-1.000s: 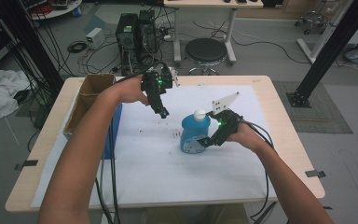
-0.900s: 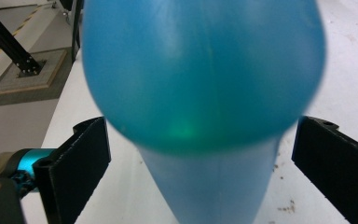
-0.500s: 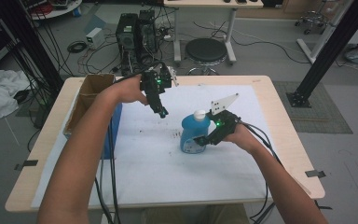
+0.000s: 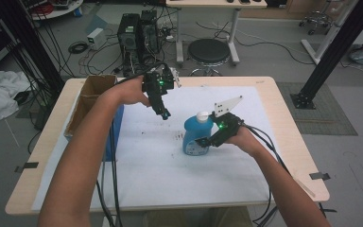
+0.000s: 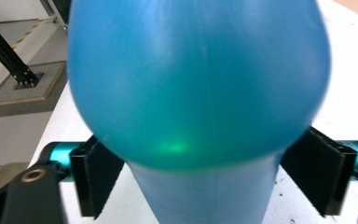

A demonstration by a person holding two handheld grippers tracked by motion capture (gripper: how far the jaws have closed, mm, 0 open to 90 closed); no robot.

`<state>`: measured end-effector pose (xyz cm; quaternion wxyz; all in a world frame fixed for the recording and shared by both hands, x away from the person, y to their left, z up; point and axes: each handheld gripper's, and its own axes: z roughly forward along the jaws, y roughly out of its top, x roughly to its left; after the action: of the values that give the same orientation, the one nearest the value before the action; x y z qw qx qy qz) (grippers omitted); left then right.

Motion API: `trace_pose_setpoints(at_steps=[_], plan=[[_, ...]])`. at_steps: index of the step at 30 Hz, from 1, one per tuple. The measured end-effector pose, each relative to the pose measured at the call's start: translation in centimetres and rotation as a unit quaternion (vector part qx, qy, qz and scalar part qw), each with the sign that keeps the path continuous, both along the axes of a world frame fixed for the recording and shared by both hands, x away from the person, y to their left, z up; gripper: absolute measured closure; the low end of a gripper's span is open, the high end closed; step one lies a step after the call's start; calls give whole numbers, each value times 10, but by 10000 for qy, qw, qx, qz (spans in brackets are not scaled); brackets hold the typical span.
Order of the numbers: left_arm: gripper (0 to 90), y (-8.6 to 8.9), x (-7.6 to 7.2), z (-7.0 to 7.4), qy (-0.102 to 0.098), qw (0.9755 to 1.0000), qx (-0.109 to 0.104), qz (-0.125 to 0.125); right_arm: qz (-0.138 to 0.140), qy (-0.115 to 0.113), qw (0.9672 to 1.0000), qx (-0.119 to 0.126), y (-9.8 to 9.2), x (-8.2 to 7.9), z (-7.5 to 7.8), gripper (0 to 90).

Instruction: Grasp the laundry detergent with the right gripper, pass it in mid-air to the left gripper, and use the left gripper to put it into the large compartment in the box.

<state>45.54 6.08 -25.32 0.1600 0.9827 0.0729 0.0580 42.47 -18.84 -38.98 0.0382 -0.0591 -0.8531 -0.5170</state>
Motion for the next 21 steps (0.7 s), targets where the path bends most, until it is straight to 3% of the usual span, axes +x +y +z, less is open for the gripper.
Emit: trace_pose_setpoints(at_steps=[3, 13, 21], plan=[[88, 0, 0, 0, 6, 10000, -12, 14, 36, 7, 10000, 41, -1, 1, -1, 247], [88, -1, -1, -1, 3, 10000, 7, 15, 59, -10, 10000, 35, 0, 0, -2, 263], [88, -1, 0, -1, -1, 10000, 4, 17, 93, -94, 9999, 71, 0, 1, -4, 344]])
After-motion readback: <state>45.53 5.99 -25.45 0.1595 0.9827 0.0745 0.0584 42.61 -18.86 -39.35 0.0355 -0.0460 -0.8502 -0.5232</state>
